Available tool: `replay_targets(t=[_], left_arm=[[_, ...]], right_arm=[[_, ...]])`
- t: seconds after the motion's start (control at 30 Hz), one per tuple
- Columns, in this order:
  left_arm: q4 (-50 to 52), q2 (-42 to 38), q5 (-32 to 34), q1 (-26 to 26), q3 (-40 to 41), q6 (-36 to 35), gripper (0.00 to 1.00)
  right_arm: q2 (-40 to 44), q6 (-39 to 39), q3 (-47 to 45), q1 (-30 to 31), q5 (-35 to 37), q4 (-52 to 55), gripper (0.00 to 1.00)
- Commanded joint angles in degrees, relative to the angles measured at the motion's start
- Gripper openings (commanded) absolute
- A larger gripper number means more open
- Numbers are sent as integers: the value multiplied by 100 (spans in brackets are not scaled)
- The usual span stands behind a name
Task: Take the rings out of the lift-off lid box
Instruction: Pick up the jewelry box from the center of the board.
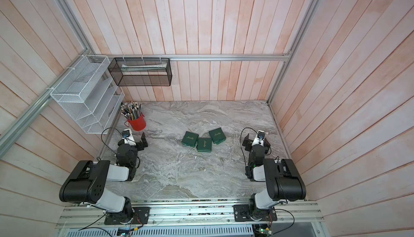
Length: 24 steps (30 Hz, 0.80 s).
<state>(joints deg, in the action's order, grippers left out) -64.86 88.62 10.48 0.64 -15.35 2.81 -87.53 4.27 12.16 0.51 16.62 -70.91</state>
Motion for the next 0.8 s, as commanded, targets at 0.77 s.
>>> replay_targets(t=[0.77], left_arm=[[-11, -40, -17, 5, -66, -36, 100]], right_arm=[[43, -54, 91, 31, 36, 15, 98]])
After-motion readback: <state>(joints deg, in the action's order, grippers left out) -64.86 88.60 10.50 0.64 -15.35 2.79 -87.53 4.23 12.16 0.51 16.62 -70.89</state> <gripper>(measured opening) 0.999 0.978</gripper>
